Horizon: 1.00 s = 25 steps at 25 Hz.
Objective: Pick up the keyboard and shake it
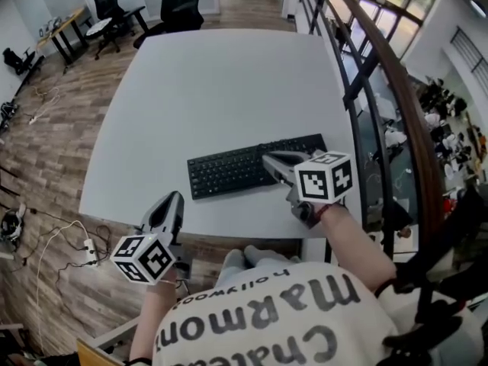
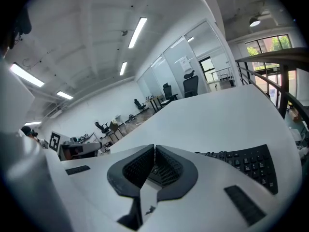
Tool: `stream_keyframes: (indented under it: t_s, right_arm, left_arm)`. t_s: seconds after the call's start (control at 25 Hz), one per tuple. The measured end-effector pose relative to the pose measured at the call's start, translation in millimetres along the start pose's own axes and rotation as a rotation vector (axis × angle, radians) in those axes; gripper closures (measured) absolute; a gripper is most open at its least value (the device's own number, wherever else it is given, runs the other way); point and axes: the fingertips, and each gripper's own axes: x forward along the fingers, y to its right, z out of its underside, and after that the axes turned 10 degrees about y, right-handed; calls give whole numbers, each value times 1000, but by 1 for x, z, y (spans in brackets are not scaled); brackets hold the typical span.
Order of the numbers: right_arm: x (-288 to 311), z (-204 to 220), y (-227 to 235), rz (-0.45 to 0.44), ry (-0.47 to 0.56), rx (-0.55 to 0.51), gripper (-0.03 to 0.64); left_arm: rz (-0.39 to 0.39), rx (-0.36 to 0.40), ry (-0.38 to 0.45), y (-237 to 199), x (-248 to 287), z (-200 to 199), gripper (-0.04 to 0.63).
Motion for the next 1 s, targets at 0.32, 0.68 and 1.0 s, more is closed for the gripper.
stream_keyframes:
  t_s: [0.32, 0.68, 1.0]
  right_arm:
    - [15, 4, -15, -52, 28, 25, 575]
    - [35, 17, -25, -48, 66, 9, 574]
    - [47, 28, -12, 0, 3, -16, 572]
  left_arm:
    - [64, 13, -45, -1, 9, 4, 594]
    - [127, 16, -114, -14, 25, 16, 595]
    - [119, -9, -173, -15, 44, 35, 595]
